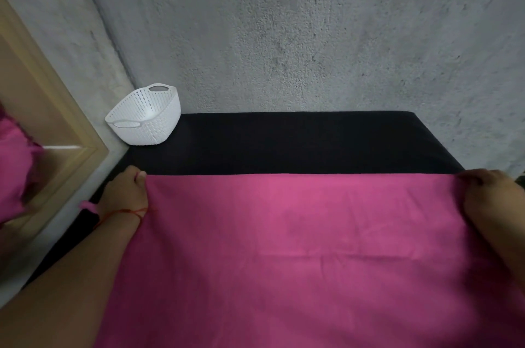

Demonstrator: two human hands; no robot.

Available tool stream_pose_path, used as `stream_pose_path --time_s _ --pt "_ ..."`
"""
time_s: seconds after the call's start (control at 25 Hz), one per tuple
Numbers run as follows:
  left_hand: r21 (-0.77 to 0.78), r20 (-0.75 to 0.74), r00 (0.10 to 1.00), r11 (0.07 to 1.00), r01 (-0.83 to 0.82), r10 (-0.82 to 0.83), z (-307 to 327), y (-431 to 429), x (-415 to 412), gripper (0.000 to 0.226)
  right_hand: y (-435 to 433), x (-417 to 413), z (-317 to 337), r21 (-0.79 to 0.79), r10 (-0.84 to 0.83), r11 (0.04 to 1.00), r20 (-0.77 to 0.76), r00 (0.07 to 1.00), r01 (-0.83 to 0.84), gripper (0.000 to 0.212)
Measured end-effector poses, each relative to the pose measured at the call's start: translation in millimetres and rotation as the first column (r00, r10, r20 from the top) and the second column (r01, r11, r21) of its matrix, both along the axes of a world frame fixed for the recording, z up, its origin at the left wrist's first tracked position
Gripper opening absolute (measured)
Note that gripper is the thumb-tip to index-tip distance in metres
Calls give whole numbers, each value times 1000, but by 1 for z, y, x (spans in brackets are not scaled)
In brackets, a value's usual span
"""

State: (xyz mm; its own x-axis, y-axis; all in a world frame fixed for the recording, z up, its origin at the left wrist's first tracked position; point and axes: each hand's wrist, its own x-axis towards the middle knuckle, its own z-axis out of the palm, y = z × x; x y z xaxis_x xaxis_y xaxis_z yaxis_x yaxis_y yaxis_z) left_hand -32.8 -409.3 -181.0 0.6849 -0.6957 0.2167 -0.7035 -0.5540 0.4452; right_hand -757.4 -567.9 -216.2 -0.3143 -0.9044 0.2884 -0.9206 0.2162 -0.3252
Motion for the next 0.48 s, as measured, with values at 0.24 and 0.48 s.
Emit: stream_pose_path --time_s 0.24,0.48 --pt "-45 2 1000 999 2 -2 -10 1 8 34 -16 0 7 -42 -11 999 70 997 14 59" --pt "-7 -56 994 996 -93 93 -1 2 0 31 -15 1 -3 8 10 1000 14 1000 -10 64"
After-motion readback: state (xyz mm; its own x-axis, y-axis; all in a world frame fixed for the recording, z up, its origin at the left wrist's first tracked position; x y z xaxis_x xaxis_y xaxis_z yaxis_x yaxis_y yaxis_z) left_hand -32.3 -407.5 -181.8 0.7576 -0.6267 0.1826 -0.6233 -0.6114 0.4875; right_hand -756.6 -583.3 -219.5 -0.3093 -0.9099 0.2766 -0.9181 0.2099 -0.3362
